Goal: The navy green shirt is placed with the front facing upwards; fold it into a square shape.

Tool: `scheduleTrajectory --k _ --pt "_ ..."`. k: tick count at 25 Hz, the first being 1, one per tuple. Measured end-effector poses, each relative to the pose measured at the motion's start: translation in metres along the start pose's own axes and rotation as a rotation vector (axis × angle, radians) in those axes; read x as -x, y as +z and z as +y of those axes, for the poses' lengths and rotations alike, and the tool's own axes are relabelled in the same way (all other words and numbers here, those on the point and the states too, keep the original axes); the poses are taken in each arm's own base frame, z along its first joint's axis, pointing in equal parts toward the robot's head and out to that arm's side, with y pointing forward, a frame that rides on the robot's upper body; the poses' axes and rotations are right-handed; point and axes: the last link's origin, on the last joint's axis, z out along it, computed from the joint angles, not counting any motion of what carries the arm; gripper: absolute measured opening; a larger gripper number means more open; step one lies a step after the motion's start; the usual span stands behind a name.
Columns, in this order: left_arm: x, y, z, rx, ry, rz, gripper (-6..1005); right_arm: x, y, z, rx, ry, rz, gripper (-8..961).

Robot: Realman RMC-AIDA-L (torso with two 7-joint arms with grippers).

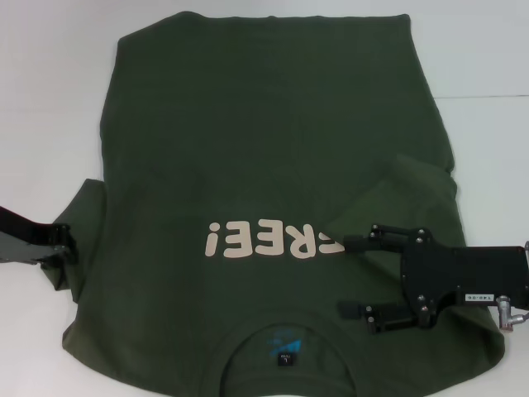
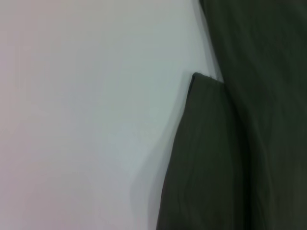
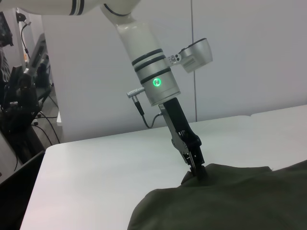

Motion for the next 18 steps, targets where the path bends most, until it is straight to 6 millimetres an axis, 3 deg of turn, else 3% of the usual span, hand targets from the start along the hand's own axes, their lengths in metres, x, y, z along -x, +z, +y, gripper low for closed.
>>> scheduleTrajectory --k 18 --pt "0.0008 0.0008 0.0019 0.01 -0.001 -0.005 280 0.0016 0.001 0.0 0.007 0.003 0.001 941"
